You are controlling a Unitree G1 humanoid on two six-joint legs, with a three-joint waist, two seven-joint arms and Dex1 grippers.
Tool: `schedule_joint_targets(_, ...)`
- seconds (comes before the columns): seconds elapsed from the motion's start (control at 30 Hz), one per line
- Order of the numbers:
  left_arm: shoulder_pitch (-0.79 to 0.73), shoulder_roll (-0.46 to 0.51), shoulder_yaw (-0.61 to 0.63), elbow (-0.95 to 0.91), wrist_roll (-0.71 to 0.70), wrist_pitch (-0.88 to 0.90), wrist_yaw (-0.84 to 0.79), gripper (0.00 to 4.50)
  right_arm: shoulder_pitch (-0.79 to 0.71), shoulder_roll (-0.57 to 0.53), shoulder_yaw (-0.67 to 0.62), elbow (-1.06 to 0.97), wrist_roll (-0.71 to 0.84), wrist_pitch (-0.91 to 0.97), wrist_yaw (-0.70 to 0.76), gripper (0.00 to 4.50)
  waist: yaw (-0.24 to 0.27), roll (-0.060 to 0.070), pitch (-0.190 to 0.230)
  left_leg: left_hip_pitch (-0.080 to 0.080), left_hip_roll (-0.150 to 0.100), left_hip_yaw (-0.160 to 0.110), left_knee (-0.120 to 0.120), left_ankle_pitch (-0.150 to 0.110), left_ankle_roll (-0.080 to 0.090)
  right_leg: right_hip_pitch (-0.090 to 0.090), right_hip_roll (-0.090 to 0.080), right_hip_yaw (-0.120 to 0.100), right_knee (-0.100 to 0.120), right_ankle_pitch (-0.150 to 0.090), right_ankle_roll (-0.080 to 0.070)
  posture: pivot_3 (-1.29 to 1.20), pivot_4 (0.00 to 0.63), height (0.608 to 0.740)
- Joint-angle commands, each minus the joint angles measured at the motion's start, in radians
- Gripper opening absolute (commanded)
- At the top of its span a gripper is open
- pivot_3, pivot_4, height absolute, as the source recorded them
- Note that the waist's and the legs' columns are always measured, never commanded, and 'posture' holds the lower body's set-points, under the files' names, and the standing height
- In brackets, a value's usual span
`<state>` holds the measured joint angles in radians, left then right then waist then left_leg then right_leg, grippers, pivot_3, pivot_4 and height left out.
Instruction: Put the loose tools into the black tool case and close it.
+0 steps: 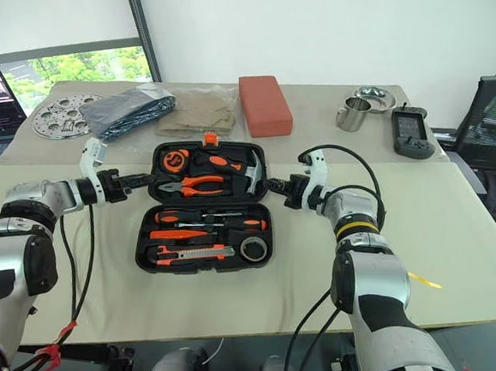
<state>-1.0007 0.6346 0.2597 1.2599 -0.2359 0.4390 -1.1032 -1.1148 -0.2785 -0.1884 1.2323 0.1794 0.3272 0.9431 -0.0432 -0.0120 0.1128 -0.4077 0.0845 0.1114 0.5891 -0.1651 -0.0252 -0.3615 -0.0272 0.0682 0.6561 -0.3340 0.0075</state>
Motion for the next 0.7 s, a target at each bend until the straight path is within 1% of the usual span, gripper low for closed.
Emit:
schedule_joint_targets(0.03, -0.016, -0.005, 0.01, -0.062, -0.002, -0.134, 0.003, 0.0, -0.02, 0.005, -0.039, -0.083, 0.05, -0.126, 0.048, 0.07, 0.0, 0.0, 0.0, 0.0, 0.0, 0.0, 0.0, 0.0, 0.0, 0.0, 0.0, 0.0, 0.0, 0.0, 0.0, 0.0, 0.15, 0.736)
schedule_joint_targets(0.13, -0.028, -0.009, 0.018, -0.056, -0.007, -0.168, 0.025, 0.0, -0.015, 0.004, -0.034, -0.083, 0.036, -0.185, 0.036, 0.07, 0.001, 0.0, 0.001, 0.0, 0.0, 0.0, 0.0, 0.0, 0.0, 0.0, 0.0, 0.0, 0.0, 0.0, 0.0, 0.0, 0.15, 0.736)
schedule_joint_targets(0.27, -0.04, -0.018, 0.026, -0.052, -0.001, -0.276, 0.113, 0.0, -0.013, 0.004, -0.043, -0.078, 0.038, -0.275, 0.03, 0.07, 0.001, 0.0, 0.002, -0.001, 0.0, 0.0, 0.0, 0.0, 0.0, -0.001, 0.0, 0.0, 0.0, 0.0, 0.0, 0.0, 0.15, 0.736)
schedule_joint_targets(0.37, -0.032, -0.027, 0.018, -0.057, 0.009, -0.355, 0.135, 0.0, -0.003, 0.008, -0.034, -0.083, 0.032, -0.342, 0.044, 0.07, 0.0, 0.0, 0.003, -0.001, 0.0, 0.0, 0.0, 0.0, -0.001, -0.001, 0.0, 0.0, 0.0, 0.0, 0.0, 0.0, 0.15, 0.736)
schedule_joint_targets(0.43, -0.018, -0.031, 0.005, -0.066, 0.021, -0.416, 0.14, 0.0, 0.014, 0.012, -0.029, -0.095, 0.03, -0.39, 0.054, 0.07, 0.0, 0.0, 0.003, 0.0, 0.0, 0.0, 0.0, 0.003, -0.004, -0.001, 0.0, 0.0, 0.0, 0.0, 0.0, 0.0, 0.15, 0.736)
schedule_joint_targets(0.57, 0.017, -0.033, 0.003, -0.082, 0.04, -0.545, 0.185, 0.0, 0.061, 0.022, -0.015, -0.127, 0.025, -0.49, 0.084, 0.07, 0.0, 0.0, 0.003, 0.0, 0.0, 0.0, 0.0, 0.003, -0.004, -0.001, 0.0, 0.0, 0.0, 0.0, 0.0, 0.0, 0.15, 0.736)
schedule_joint_targets(0.7, 0.059, -0.034, 0.012, -0.115, 0.033, -0.641, 0.167, 0.0, 0.095, 0.034, -0.01, -0.153, 0.023, -0.614, 0.09, 0.07, -0.002, 0.001, 0.003, 0.0, 0.001, 0.001, 0.0, 0.003, -0.005, -0.001, 0.0, 0.0, 0.0, 0.0, 0.0, 0.0, 0.15, 0.736)
